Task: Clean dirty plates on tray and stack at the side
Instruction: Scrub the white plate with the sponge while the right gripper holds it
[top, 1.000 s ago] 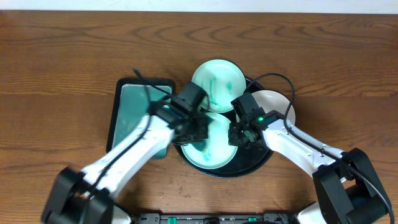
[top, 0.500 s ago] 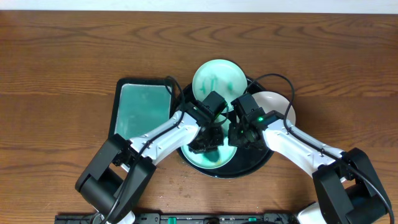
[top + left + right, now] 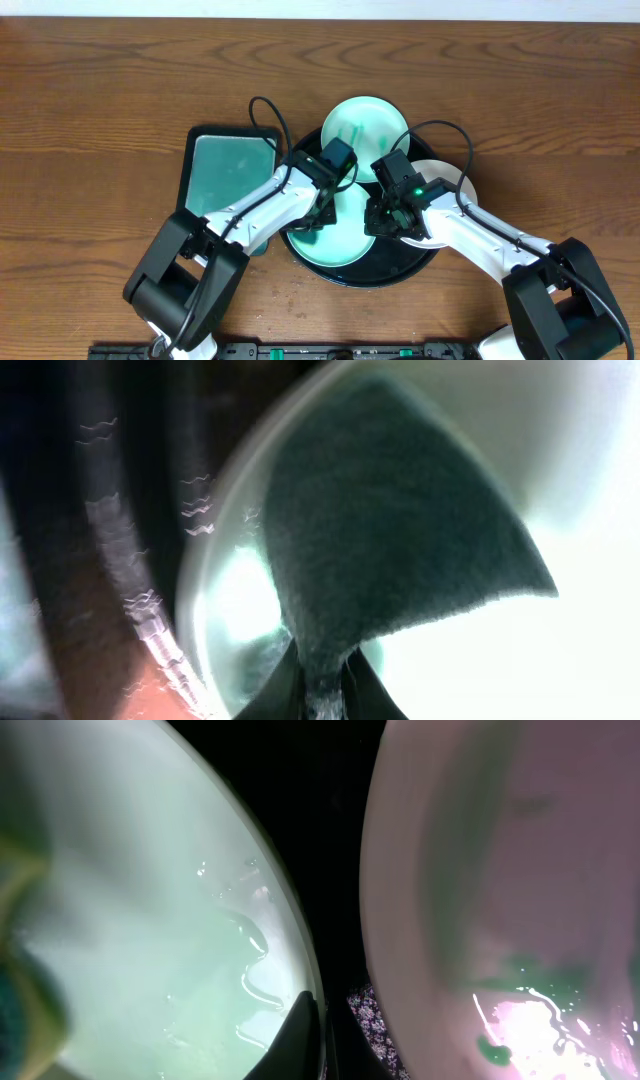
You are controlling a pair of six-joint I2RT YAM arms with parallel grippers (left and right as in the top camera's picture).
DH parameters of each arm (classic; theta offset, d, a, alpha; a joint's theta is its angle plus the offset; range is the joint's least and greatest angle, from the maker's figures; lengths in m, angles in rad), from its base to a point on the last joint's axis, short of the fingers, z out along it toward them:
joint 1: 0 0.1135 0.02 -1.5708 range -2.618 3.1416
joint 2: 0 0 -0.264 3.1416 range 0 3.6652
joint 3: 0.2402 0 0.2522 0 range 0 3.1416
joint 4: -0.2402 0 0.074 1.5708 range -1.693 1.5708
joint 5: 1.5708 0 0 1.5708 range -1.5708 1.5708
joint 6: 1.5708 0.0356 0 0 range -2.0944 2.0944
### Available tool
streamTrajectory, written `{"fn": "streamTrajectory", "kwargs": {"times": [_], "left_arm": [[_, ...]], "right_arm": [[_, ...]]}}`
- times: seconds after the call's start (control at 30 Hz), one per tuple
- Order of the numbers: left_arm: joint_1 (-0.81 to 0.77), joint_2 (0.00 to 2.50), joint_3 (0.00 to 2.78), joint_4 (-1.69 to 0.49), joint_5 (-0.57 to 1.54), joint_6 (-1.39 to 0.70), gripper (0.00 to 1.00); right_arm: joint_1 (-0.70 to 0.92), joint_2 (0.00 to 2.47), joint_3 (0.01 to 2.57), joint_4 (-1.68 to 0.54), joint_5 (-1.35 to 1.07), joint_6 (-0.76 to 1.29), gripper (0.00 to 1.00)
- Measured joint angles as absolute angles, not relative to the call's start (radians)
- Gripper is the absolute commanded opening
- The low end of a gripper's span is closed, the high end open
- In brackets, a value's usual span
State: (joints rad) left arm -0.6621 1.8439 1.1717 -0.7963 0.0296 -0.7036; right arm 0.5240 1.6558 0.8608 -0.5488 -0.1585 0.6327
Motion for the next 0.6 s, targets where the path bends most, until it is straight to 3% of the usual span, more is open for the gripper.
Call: {"fn": "streamTrajectory", "kwargs": {"times": [0.27,0.6], "left_arm": [[-0.637,1.846,1.129,-0.536,0.338,-0.680,0.08],[-0.703,1.860,1.126,-0.502,0.539,-0.659,0.08]], "right_arm": [[0.522,1.656,0.861,-0.548,-0.121,0.636,0.01],[0.521,1.656,0.861,-0.550,-0.116,0.640,0.01]]}}
